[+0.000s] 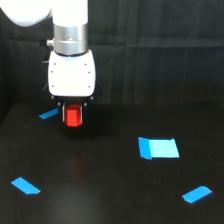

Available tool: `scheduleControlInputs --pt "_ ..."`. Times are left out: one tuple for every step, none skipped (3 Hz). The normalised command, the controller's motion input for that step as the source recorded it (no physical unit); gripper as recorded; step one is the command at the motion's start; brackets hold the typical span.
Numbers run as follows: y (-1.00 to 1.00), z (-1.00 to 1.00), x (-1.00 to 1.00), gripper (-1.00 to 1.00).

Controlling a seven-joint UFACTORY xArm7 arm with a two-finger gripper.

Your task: Pick up the red object from the table

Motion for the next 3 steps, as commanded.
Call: scheduleControlInputs --pt "-0.17 1.0 0.21 -1.0" --pt "-0.21 0.91 -0.01 -1.0" --pt "-0.14 0.91 -0.07 -1.0"
